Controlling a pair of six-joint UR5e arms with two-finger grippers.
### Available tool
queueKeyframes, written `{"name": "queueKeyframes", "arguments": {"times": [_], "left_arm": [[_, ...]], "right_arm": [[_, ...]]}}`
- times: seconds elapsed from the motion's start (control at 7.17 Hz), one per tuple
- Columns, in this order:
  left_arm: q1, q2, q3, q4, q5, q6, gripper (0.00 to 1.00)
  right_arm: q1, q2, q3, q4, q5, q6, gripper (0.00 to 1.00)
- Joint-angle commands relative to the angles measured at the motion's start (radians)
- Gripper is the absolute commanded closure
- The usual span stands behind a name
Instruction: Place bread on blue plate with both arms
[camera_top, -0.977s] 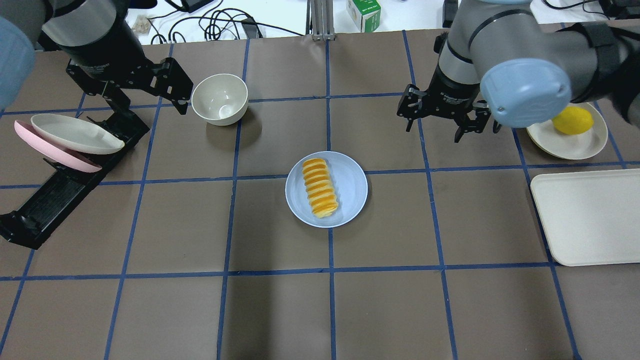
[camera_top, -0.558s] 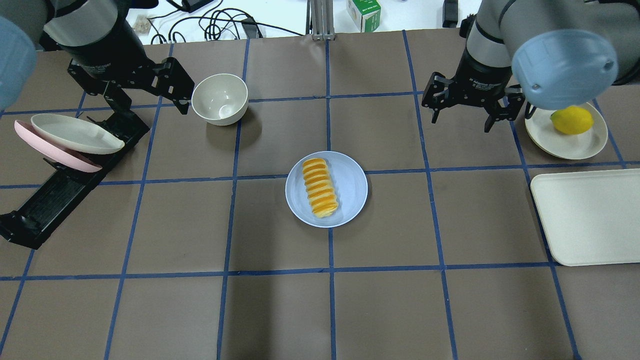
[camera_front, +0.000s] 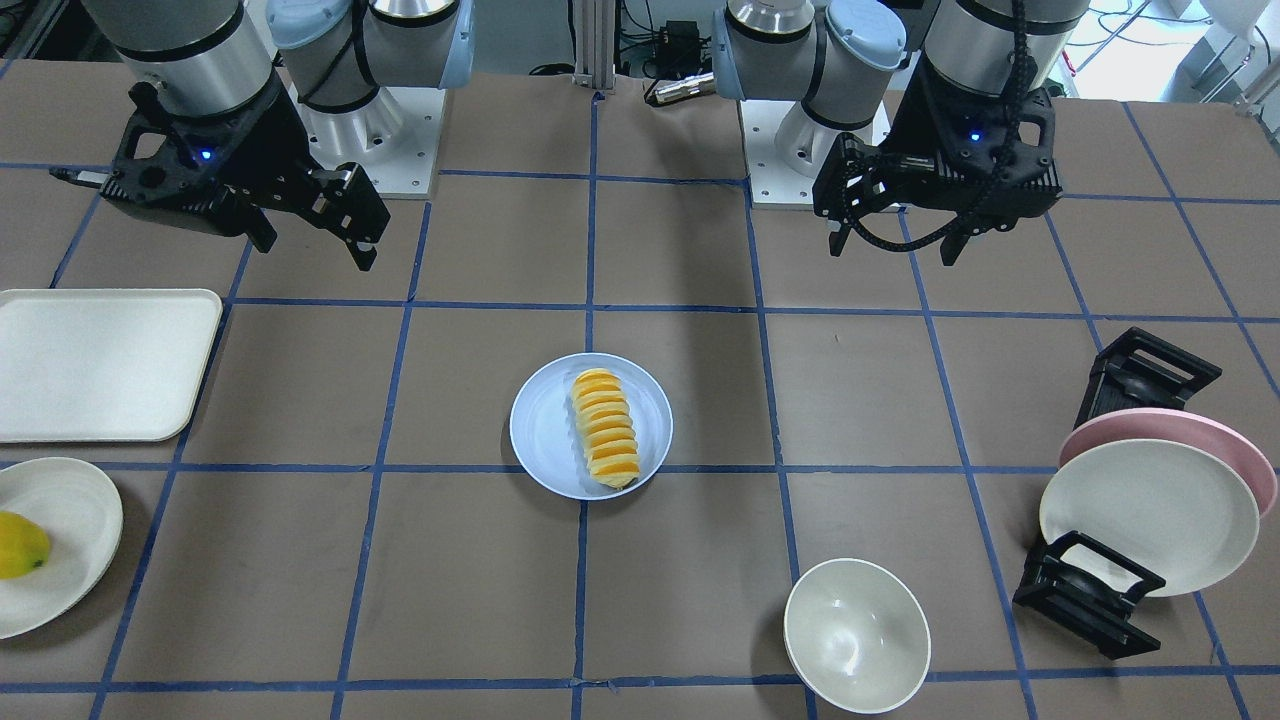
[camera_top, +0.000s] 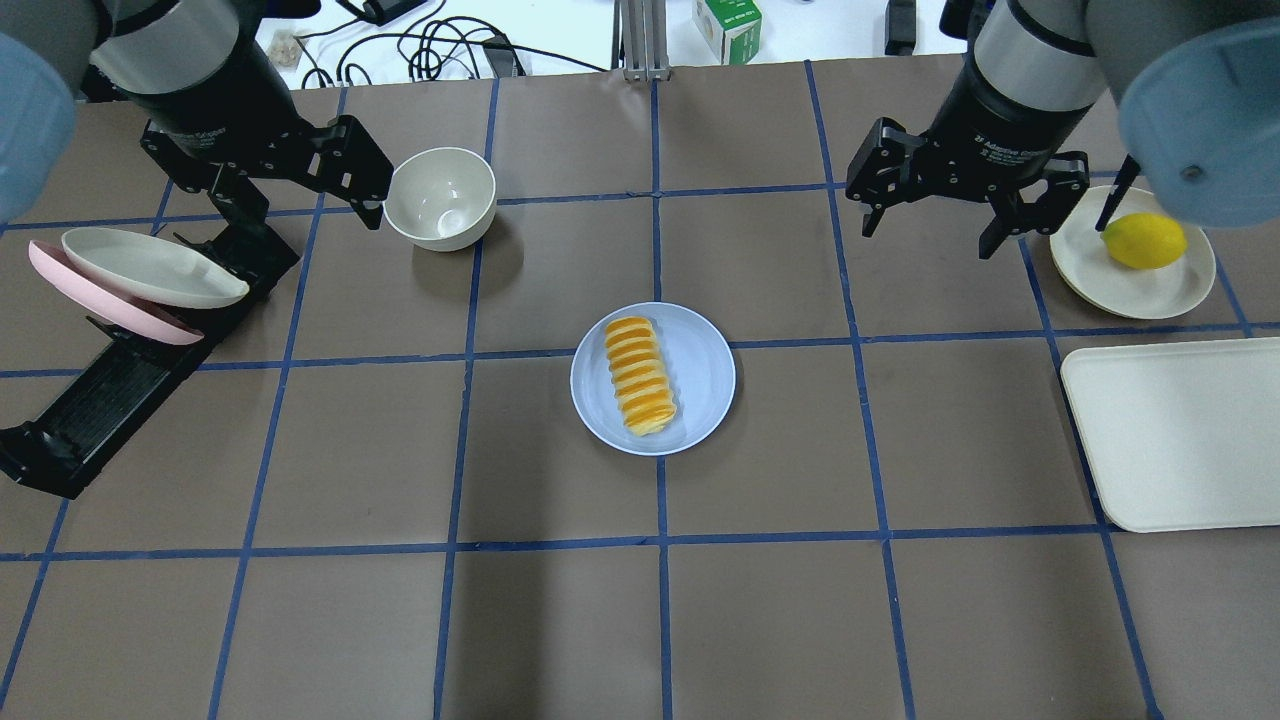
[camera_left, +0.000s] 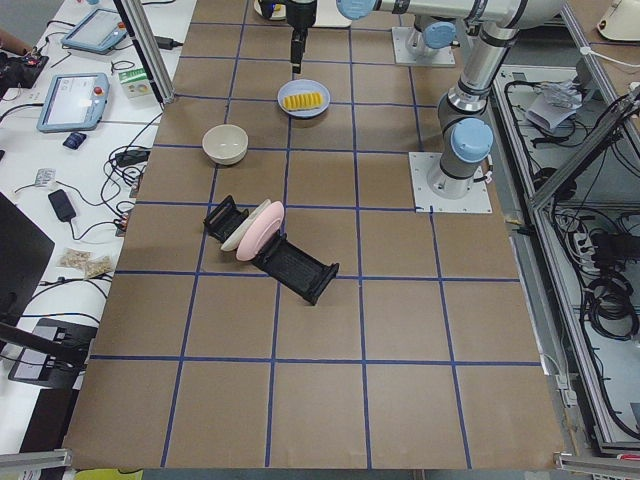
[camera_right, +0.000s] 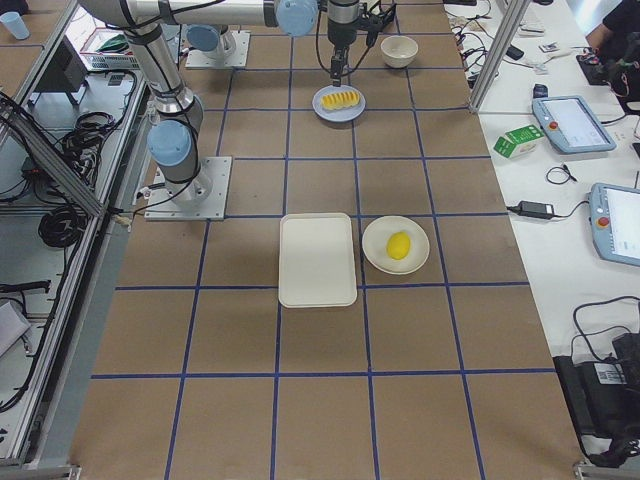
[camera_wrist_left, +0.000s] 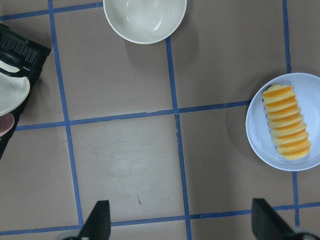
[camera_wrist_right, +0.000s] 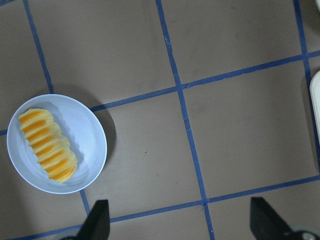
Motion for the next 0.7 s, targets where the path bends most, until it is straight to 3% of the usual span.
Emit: {"name": "queueKeyframes", "arguments": {"times": [0.0,0.56], "left_arm": [[0.000,0.000,0.000,0.000,-0.002,0.000,0.00],[0.002,-0.011,0.000,0.006,-0.014,0.003,0.00]], "right_arm": [[0.003,-0.009,0.001,0.006,-0.033,-0.030,0.00],[0.005,-0.013,0.001,0.006,-0.026,-0.030,0.00]]}}
